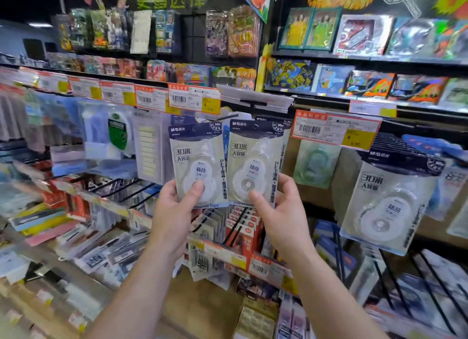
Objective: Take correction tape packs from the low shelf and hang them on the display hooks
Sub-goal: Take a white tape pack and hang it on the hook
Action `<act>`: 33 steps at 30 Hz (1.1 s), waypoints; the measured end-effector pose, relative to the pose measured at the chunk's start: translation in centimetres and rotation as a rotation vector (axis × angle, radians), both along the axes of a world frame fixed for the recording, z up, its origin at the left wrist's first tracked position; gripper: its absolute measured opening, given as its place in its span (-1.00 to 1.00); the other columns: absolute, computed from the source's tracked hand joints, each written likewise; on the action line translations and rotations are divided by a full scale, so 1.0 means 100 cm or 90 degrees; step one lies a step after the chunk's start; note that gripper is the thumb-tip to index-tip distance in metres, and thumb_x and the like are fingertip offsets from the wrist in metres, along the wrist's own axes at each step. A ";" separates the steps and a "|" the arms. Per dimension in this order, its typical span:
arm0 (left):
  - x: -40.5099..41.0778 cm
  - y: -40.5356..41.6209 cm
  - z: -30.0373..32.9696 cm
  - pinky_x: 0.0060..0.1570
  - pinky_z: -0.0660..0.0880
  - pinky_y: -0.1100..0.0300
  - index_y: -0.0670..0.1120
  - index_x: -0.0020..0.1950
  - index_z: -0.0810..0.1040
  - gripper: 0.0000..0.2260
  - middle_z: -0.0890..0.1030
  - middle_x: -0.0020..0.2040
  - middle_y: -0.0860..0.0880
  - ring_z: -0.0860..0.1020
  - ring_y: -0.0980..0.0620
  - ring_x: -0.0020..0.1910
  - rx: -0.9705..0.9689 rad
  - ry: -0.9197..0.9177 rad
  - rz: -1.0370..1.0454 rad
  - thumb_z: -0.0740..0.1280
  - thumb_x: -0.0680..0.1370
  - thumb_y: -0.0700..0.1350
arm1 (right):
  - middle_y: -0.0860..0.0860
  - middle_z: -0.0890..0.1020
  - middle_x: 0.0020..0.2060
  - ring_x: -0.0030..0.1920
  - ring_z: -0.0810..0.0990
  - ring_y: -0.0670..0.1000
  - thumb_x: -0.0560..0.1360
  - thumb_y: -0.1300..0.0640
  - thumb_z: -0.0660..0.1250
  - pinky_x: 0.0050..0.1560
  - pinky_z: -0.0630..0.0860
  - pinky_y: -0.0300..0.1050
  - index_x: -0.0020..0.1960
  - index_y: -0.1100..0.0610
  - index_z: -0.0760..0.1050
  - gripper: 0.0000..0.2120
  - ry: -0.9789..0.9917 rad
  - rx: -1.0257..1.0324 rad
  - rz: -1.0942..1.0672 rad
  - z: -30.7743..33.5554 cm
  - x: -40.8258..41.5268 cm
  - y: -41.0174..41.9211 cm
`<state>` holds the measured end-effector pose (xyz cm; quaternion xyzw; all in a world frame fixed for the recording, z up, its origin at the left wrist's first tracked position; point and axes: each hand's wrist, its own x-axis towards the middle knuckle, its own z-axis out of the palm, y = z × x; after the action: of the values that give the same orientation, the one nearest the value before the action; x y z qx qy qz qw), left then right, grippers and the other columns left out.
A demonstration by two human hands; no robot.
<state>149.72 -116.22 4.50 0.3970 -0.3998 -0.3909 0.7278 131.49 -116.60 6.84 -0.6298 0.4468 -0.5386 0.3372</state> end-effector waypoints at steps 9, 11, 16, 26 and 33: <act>0.006 -0.013 -0.006 0.08 0.57 -0.01 -0.04 0.19 0.54 -0.79 0.71 0.07 0.00 0.67 -0.03 0.09 0.014 0.018 -0.049 0.38 0.56 -0.11 | -0.15 0.69 0.01 -0.02 0.67 -0.20 0.53 -0.01 0.40 0.05 0.62 -0.09 0.28 -0.08 0.38 -0.64 0.022 0.021 -0.061 -0.005 0.004 -0.005; 0.007 -0.016 -0.008 0.00 0.58 0.08 -0.01 0.14 0.54 -0.84 0.72 0.02 0.04 0.68 0.02 0.04 0.014 0.015 -0.056 0.37 0.57 -0.13 | -0.12 0.68 -0.02 -0.04 0.66 -0.15 0.52 -0.13 0.38 0.03 0.63 -0.02 0.23 -0.07 0.44 -0.67 0.061 0.040 -0.088 -0.010 0.004 -0.012; 0.010 -0.022 -0.012 -0.12 0.59 0.19 -0.02 0.15 0.53 -0.83 0.72 0.01 0.03 0.69 0.07 -0.02 0.019 0.011 -0.081 0.36 0.58 -0.16 | 0.07 0.70 -0.09 -0.09 0.67 0.07 0.52 -0.21 0.32 -0.02 0.62 0.02 0.15 -0.01 0.49 -0.66 0.068 0.100 -0.130 -0.021 0.004 -0.029; 0.014 -0.042 -0.013 -0.19 0.58 0.26 -0.06 0.21 0.53 -0.79 0.72 0.04 0.01 0.69 0.08 -0.02 0.022 -0.024 -0.108 0.36 0.58 -0.14 | -0.04 0.68 -0.04 -0.07 0.66 -0.06 0.57 -0.20 0.25 -0.23 0.51 -0.22 0.21 0.12 0.48 -0.58 0.083 0.114 -0.173 -0.022 0.005 -0.057; 0.014 -0.058 -0.016 -0.04 0.53 0.13 0.00 0.18 0.54 -0.67 0.72 0.06 0.02 0.68 0.05 0.04 0.029 -0.036 -0.119 0.43 0.43 0.02 | -0.03 0.67 -0.12 -0.11 0.66 -0.02 0.60 -0.12 0.23 -0.01 0.59 -0.01 0.10 0.11 0.50 -0.70 0.076 0.088 -0.203 -0.019 0.002 -0.079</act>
<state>151.14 -121.99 2.93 0.3853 -0.4461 -0.4552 0.6673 131.73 -124.52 4.97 -0.5571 0.5960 -0.5148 0.2634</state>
